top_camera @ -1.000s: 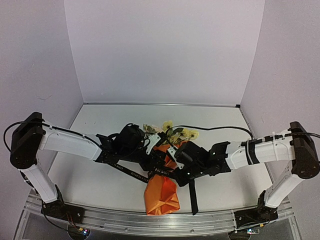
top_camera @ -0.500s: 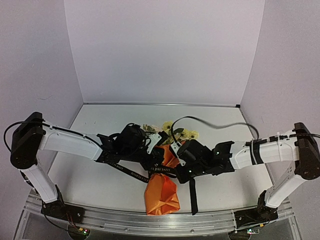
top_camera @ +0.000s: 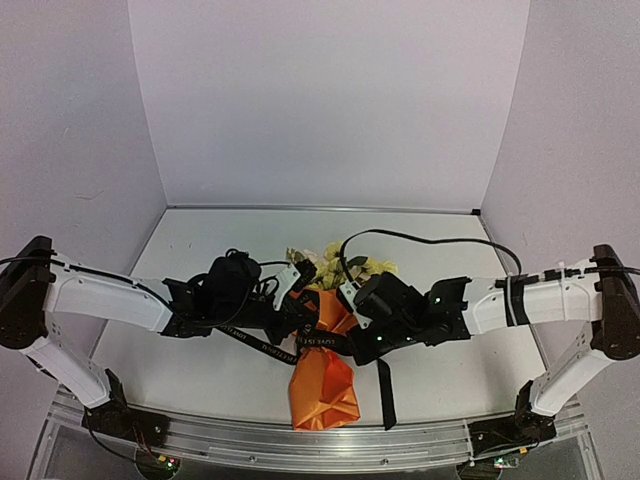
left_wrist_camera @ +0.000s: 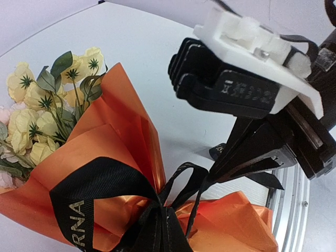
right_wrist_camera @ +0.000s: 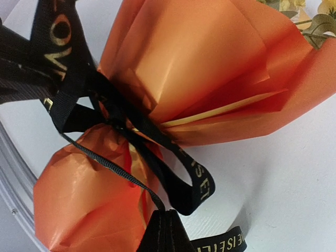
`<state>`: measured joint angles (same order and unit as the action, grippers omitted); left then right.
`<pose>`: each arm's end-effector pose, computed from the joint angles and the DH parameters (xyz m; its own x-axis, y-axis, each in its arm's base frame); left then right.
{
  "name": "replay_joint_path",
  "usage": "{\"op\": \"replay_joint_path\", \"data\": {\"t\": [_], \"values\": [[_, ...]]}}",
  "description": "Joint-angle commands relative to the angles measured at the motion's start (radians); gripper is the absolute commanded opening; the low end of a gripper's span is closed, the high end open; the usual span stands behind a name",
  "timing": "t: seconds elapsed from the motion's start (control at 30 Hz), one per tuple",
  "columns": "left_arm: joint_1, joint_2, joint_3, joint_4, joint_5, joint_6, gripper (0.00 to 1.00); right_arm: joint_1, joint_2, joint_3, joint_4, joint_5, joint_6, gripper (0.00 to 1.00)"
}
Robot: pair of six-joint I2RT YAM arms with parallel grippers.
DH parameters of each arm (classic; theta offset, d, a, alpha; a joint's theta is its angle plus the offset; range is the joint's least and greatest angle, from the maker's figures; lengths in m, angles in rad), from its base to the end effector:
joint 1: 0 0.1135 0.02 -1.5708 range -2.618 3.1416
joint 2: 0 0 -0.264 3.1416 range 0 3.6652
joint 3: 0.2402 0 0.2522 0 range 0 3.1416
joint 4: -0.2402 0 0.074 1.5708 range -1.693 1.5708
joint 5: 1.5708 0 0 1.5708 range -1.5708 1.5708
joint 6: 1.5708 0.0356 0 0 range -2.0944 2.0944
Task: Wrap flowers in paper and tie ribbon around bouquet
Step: Cross the ribbon over the folded bouquet.
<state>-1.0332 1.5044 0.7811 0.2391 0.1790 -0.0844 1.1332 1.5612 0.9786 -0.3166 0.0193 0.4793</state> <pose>0.1596 -0.2801 0.2090 -0.3156 0.3673 -0.8749 0.9025 0.4009 -0.1572 0.1376 0.2925 0.2070 -0.7096 -0.4288 -0.5591 -0.6461 0.7126 0.2735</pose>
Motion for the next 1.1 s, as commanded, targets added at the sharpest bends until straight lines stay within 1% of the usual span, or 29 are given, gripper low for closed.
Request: {"op": "replay_joint_path", "data": {"t": [0.0,0.13,0.23,0.43,0.63,0.8,0.9,1.07], "values": [[0.002,-0.108,-0.050,0.110,0.051,-0.007,0.02,0.001,-0.008,0.078,-0.068,-0.108,0.088,0.00],[0.001,-0.166,-0.115,0.154,0.124,0.002,0.02,0.001,0.041,0.116,-0.079,-0.179,0.173,0.00],[0.001,-0.186,-0.127,0.136,0.179,0.015,0.02,0.000,0.073,0.131,-0.085,-0.196,0.222,0.00],[-0.002,-0.246,-0.158,0.098,0.286,0.042,0.03,-0.002,0.117,0.132,-0.084,-0.137,0.273,0.00],[-0.029,-0.262,-0.144,-0.032,0.387,0.092,0.04,-0.025,0.137,0.108,-0.020,-0.073,0.309,0.00],[-0.086,-0.234,-0.111,-0.131,0.405,0.197,0.06,-0.039,0.149,0.103,0.002,-0.046,0.320,0.00],[-0.097,-0.189,-0.076,-0.186,0.404,0.233,0.07,-0.046,0.158,0.099,0.015,-0.043,0.326,0.00],[-0.134,-0.106,-0.017,-0.259,0.366,0.302,0.09,-0.048,0.155,0.078,0.032,-0.032,0.323,0.00]]}}
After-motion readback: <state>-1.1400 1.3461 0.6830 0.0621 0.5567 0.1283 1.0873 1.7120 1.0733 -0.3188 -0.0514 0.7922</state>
